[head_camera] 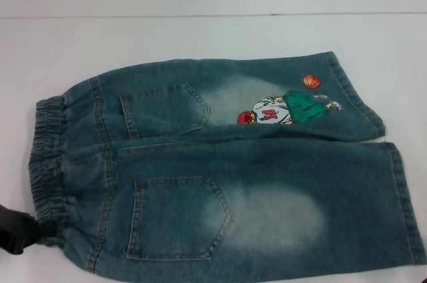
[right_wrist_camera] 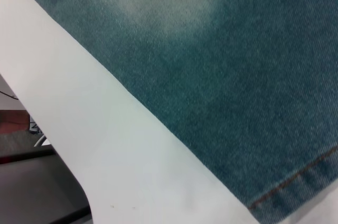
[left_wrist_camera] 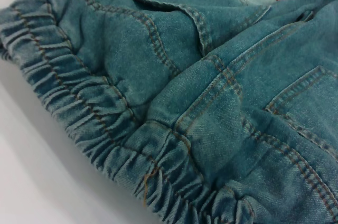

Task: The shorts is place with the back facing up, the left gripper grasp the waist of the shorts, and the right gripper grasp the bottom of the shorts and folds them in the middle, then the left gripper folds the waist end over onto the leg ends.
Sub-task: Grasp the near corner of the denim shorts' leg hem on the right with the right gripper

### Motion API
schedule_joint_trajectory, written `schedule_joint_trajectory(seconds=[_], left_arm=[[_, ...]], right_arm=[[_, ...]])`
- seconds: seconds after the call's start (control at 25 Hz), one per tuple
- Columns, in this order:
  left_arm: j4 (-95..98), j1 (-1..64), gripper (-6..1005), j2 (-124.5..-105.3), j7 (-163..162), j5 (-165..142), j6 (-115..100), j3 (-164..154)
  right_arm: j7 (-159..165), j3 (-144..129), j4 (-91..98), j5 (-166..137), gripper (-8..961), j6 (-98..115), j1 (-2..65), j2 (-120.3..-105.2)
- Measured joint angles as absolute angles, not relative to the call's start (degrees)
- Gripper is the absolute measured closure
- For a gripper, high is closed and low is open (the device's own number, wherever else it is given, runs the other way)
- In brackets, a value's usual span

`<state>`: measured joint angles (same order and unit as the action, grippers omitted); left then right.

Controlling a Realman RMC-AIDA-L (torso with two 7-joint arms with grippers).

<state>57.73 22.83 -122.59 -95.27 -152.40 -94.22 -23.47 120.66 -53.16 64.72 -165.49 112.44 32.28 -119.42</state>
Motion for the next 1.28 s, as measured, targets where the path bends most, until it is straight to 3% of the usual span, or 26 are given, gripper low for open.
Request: schedule_joint_trajectory(seconds=[1.28], left_arm=[[55.5, 23.8, 944, -121.83, -95.2, -152.3, -91.8, -25.1]], right_arm=[[118.6, -54.0, 63.6, -161.6, 141, 111.7, 34.8, -119.54]])
